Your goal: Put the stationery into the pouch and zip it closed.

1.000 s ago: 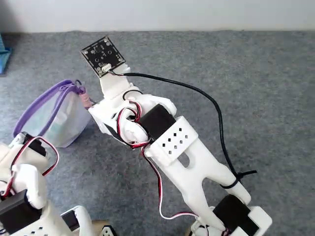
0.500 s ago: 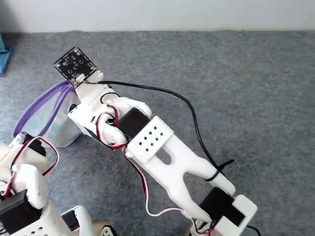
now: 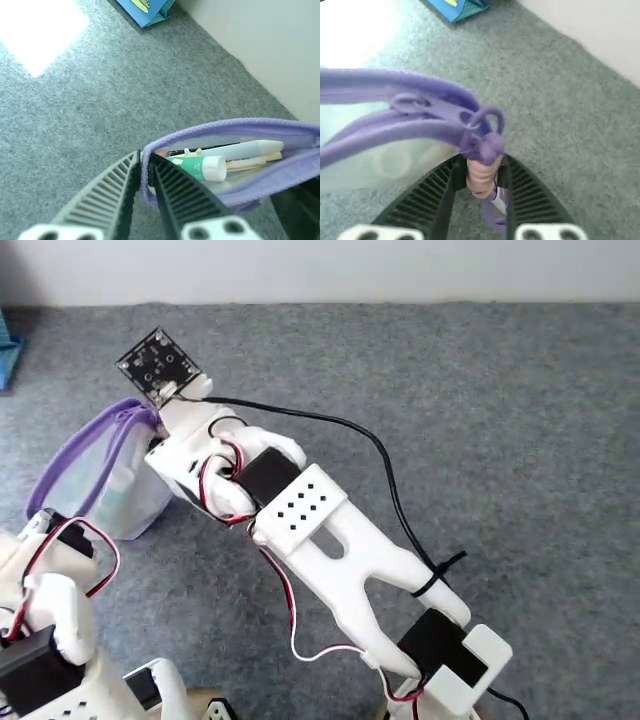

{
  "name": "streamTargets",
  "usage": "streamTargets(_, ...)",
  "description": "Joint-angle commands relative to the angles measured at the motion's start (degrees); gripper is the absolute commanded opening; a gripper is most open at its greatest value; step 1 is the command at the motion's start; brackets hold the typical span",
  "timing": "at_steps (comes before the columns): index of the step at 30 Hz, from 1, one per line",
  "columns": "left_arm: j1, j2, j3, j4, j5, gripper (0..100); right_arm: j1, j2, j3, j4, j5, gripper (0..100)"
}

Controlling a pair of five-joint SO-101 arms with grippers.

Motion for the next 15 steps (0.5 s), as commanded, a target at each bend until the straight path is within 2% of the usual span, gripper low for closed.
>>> streamTargets(1,0.26,0.97,0.57,-0.7,0.44,1,1.54,-1.54,-3.08,-2.07,0.7,4.1)
streamTargets(6,0.26,0.97,0.57,-0.7,0.44,1,1.63,-2.15,-3.08,-1.36,1.05,3.5)
streamTargets(10,0.26,0.97,0.57,-0.7,0.44,1,1.36,-4.79,-2.73,-1.01,4.22,1.0)
streamTargets(15,4.31,0.97,0.4,0.18,0.18,1,1.63,-8.04,-2.81,7.08,4.31,0.8)
